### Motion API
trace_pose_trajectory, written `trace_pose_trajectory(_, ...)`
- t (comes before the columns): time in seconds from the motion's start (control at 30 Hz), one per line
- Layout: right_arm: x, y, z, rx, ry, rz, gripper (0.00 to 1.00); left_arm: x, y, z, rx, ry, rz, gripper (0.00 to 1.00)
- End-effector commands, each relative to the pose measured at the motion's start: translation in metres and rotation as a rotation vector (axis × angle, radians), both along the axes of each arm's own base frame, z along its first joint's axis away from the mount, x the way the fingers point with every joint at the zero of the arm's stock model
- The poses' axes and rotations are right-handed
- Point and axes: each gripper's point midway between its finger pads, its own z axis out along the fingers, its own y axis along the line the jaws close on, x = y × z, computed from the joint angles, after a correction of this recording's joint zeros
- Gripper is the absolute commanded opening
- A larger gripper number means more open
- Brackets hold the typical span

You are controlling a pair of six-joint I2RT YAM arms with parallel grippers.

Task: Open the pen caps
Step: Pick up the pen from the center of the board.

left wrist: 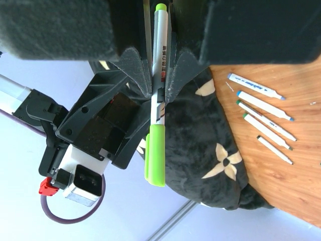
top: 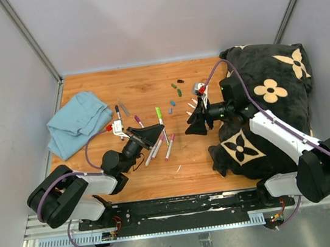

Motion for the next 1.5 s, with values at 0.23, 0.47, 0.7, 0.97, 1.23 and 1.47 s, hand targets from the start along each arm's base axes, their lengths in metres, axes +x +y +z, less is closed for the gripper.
trace_pose_trajectory(0.23, -0.005, 0.014, -0.007, -0.006, -0.002, 0.039, 0.6, -0.001, -0.005, 0.026, -0.097, -0.067, 0.008, 0.0)
trace_pose_trajectory(0.47, -0.008, 0.019, -0.008, 0.002, 0.008, 0.052, 0.65, -0.001, -0.02, 0.031, -0.136, -0.065, -0.002, 0.0)
trace_pose_trajectory(0.7, -0.014, 0.031, -0.008, 0.031, 0.074, 0.056, 0.65, 0.004, -0.035, 0.029, -0.116, -0.071, 0.04, 0.0)
trace_pose_trajectory(0.97, -0.012, 0.039, -0.019, -0.001, 0.131, 0.006, 0.58, 0.005, -0.042, 0.031, -0.118, -0.087, 0.051, 0.0)
trace_pose_trajectory(1.23, -0.012, 0.043, -0.026, -0.008, 0.183, -0.002, 0.24, 0.001, -0.043, 0.036, -0.114, -0.117, 0.051, 0.0)
trace_pose_trajectory(1.47, -0.016, 0.042, -0.021, -0.004, 0.187, 0.047, 0.01, -0.003, -0.039, 0.038, -0.101, -0.137, 0.052, 0.07)
